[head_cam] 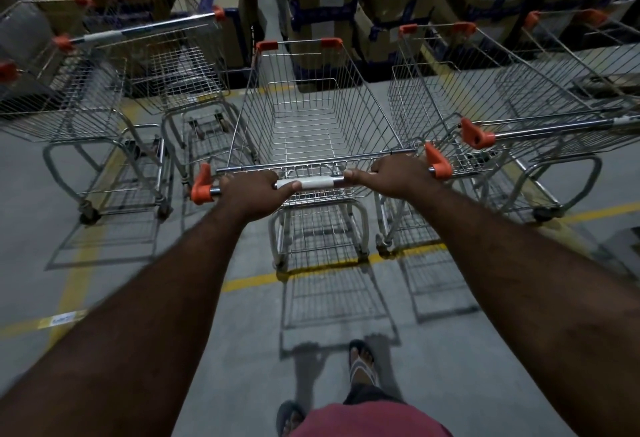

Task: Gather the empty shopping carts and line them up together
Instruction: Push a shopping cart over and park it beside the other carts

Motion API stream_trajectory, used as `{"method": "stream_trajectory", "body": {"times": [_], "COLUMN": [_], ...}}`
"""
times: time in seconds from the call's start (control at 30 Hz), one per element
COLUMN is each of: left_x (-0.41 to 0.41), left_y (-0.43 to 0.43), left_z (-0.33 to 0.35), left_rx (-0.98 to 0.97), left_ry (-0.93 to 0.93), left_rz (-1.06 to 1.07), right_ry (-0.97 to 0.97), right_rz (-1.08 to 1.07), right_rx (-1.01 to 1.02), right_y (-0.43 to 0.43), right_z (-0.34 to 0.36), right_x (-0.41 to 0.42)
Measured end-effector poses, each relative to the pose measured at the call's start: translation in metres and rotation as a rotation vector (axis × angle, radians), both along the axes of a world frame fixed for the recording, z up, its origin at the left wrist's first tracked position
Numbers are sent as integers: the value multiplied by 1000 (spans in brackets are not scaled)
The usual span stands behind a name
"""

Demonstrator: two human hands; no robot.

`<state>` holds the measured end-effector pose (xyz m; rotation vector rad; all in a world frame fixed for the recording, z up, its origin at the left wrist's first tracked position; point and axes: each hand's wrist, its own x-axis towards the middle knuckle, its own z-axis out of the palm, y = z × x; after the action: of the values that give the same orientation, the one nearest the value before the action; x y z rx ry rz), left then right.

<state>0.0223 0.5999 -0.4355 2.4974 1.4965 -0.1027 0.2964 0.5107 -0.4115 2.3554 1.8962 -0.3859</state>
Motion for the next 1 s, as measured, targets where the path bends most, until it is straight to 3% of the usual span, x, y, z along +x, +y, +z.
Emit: {"method": "stream_trajectory", "body": {"times": [1.0], "left_x": [-4], "left_y": [-6], "left_z": [-9], "left_rx": [64], "left_ry": [-10], "left_rz": [-13], "right_ry": [-7], "right_rz": [1], "right_rx": [-5], "right_y": [-10], "right_z": [4], "right_x": [-5]}}
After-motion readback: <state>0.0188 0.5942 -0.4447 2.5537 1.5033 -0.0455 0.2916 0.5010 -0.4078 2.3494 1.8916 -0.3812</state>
